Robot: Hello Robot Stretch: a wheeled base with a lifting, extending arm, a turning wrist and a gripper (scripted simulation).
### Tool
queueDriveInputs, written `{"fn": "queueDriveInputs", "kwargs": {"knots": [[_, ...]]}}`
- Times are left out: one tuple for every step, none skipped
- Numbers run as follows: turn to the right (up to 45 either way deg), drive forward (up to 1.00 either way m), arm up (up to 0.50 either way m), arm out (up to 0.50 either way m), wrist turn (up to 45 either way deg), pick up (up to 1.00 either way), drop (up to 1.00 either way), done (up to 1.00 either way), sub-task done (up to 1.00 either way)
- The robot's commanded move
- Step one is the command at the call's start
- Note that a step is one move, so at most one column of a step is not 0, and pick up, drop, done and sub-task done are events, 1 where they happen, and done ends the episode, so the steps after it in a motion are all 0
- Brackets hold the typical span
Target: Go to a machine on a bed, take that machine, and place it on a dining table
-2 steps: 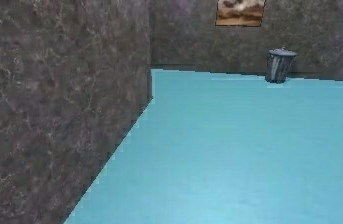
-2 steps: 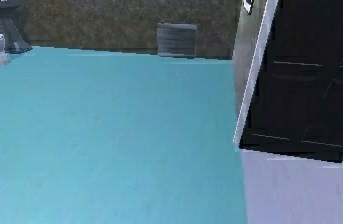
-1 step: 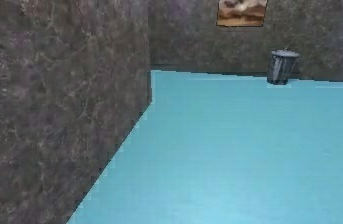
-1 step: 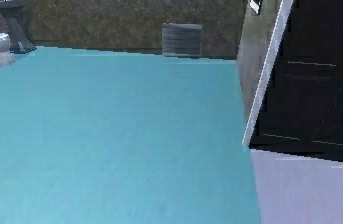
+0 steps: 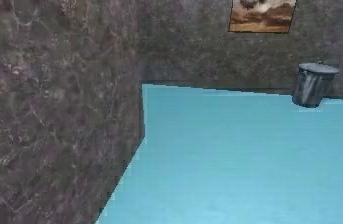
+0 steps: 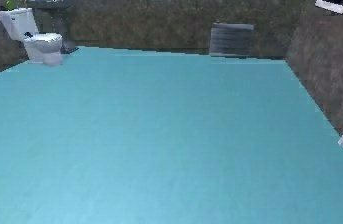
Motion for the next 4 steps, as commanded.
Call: {"fn": "queueDriveInputs", "kwargs": {"knots": [[0.0, 1.00, 0.00, 0.00, 0.0, 0.00, 0.00, 0.00, 0.00], [0.0, 1.00, 0.00, 0.00, 0.0, 0.00, 0.00, 0.00, 0.00], [0.0, 0.30, 0.00, 0.00, 0.0, 0.00, 0.00, 0.00, 0.00], [-42.0, 0.00, 0.00, 0.00, 0.0, 0.00, 0.00, 0.00, 0.00]]}}
